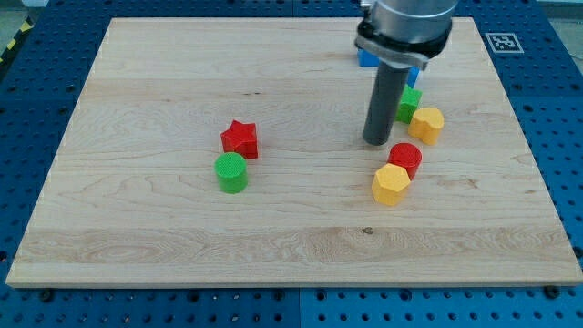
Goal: Push the yellow hexagon towards the bottom right
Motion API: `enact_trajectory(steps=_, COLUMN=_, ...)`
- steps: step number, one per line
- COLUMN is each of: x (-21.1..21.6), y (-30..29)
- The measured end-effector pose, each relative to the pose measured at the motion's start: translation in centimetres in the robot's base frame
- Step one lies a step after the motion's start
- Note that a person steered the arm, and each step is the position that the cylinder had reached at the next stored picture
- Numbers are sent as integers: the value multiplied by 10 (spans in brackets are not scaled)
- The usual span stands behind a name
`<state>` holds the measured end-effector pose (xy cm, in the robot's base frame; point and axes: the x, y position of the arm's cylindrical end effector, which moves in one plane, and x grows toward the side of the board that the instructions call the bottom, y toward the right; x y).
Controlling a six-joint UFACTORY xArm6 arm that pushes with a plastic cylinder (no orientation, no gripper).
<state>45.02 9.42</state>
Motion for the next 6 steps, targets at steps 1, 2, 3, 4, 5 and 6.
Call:
enact_trajectory(steps=1, x=42, y=-2)
enact_trajectory(steps=2, x=65, y=-2)
enact_trajectory(steps=3, x=66, y=-2)
enact_trajectory(steps=4, x=75, y=4)
enact_trajectory(steps=5, x=83, y=12)
enact_trajectory(steps=6, x=86, y=19)
